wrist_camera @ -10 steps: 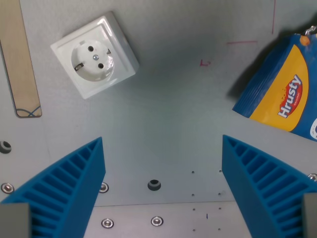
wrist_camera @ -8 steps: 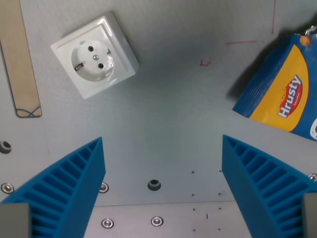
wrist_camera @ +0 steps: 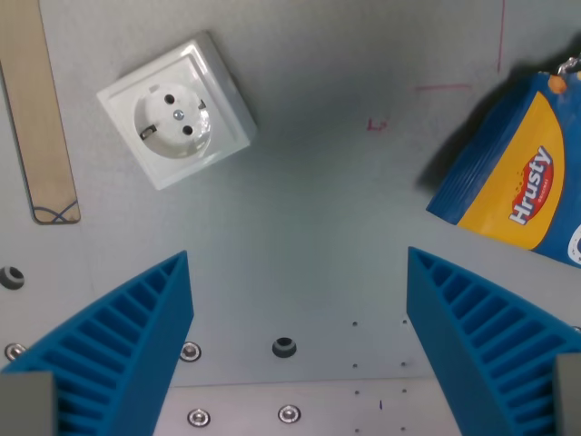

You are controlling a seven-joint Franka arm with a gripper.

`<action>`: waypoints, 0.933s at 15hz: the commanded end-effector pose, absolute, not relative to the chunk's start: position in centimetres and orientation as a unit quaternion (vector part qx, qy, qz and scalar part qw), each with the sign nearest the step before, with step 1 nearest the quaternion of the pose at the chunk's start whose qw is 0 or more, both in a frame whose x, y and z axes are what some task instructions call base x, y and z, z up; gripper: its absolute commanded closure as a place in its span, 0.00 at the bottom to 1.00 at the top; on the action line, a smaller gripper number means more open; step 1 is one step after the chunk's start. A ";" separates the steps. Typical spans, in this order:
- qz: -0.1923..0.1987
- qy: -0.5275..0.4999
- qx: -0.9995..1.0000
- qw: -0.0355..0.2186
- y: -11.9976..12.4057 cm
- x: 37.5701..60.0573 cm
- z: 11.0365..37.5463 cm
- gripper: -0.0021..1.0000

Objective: Rotate around base negative y

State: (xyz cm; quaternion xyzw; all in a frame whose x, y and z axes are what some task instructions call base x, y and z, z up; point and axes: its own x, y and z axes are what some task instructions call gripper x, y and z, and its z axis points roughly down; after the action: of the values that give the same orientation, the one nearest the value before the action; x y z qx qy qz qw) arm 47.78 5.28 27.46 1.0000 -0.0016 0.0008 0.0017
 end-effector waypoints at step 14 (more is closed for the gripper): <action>0.154 -0.002 0.988 0.002 5.2 47.4 27.5 0.00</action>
State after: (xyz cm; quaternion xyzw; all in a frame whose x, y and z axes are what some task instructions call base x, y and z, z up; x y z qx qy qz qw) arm 48.93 5.38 27.54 0.9994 -0.0012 0.0359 -0.0016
